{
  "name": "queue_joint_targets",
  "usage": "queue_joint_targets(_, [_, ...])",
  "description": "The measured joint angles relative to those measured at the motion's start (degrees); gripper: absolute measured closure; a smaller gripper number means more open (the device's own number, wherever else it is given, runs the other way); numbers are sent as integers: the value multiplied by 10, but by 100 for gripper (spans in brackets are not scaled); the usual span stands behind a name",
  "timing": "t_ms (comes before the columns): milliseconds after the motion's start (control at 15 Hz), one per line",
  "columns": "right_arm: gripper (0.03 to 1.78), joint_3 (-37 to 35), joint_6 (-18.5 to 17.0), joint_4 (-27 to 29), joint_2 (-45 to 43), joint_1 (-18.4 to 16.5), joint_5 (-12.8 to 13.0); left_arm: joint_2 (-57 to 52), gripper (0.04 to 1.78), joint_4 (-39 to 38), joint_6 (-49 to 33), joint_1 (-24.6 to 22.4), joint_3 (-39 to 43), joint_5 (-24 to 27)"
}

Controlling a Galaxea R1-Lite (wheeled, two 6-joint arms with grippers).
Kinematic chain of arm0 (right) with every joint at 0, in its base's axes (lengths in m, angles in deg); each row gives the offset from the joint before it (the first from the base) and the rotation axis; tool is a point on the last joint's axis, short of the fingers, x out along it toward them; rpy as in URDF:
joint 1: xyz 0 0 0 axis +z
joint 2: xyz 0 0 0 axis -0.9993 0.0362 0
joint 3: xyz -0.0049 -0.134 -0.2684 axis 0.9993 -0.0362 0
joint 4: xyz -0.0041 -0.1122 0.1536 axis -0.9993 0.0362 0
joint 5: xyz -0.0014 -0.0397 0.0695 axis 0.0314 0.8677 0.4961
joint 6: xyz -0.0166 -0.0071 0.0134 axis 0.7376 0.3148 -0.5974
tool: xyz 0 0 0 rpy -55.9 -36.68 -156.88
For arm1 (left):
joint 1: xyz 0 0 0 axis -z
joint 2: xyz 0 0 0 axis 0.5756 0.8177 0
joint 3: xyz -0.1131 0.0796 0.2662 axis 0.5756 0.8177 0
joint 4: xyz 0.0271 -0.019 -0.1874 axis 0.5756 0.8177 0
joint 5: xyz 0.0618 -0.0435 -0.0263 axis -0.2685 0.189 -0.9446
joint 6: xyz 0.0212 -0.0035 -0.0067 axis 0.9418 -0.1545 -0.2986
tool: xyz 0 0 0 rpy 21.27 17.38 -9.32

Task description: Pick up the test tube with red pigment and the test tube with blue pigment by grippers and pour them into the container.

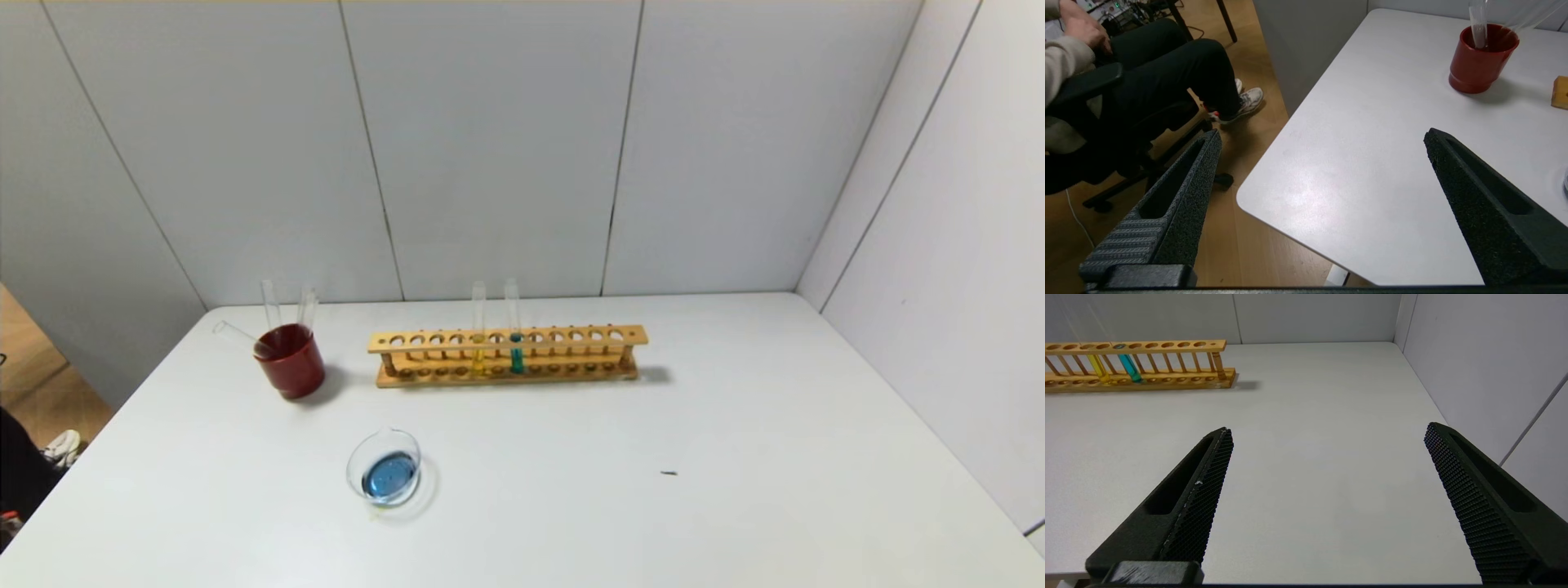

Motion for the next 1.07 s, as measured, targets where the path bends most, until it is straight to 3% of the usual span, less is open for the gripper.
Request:
queue_joint_targets(200, [10,0,1,0,0,0,0,-5,8,-3,-4,-5,0,2])
queue_joint_targets(400, [10,0,1,0,0,0,0,-1,8,-4,-3,-54,-5,18])
queue_joint_targets(867, [10,0,1,0,0,0,0,-141,8,-6,66,-82,99,175])
queue_joint_targets(1067, [10,0,0,0,0,0,0,-172,8,-52,56,-81,171,320])
